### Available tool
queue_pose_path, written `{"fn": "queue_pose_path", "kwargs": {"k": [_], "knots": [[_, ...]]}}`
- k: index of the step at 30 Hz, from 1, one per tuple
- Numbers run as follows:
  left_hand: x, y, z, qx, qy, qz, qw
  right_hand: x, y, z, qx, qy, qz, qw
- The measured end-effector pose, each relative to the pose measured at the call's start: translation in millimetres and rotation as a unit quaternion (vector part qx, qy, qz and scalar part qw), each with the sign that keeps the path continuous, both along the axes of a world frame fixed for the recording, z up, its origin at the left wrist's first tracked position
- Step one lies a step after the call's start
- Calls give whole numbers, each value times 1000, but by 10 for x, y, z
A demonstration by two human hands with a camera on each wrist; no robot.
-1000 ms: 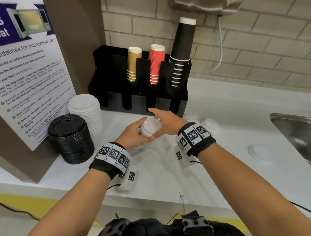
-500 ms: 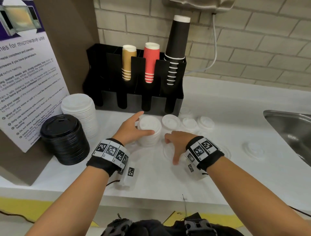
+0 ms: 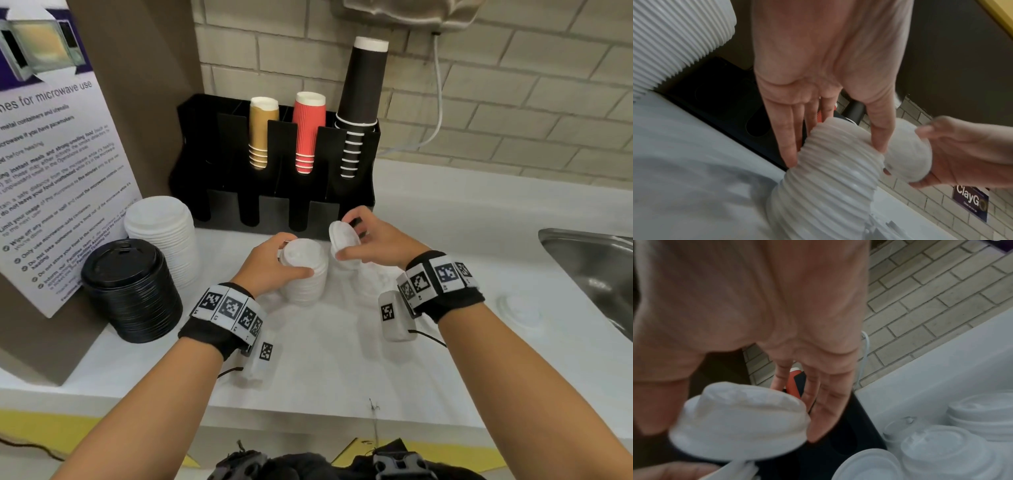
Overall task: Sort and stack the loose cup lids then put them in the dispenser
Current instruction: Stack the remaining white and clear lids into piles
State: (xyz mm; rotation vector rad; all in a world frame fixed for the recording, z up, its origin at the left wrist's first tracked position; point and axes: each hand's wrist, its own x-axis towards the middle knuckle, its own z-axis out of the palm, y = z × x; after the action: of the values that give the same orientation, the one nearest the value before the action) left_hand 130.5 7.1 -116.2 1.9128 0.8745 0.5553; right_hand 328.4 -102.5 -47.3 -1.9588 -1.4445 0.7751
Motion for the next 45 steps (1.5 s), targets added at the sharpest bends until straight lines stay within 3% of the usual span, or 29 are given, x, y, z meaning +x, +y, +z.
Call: {"fn": "queue_pose_path", "kwargs": {"k": [5, 15, 25, 33, 45], "knots": [[41, 44, -5, 11, 12, -13, 1000, -168, 92, -17, 51, -5, 20, 999], [60, 57, 8, 40, 6, -52, 998, -405, 309, -159, 15, -80, 51, 995], [18, 14, -24, -4, -13, -10, 1000, -410, 365, -133, 18, -103, 104, 989], [-65, 53, 19, -39, -15, -72, 997, -289, 248, -122, -6, -85, 109, 990], [-22, 48, 18, -18, -1, -69, 997, -236, 168, -349, 101, -107, 124, 981]]}}
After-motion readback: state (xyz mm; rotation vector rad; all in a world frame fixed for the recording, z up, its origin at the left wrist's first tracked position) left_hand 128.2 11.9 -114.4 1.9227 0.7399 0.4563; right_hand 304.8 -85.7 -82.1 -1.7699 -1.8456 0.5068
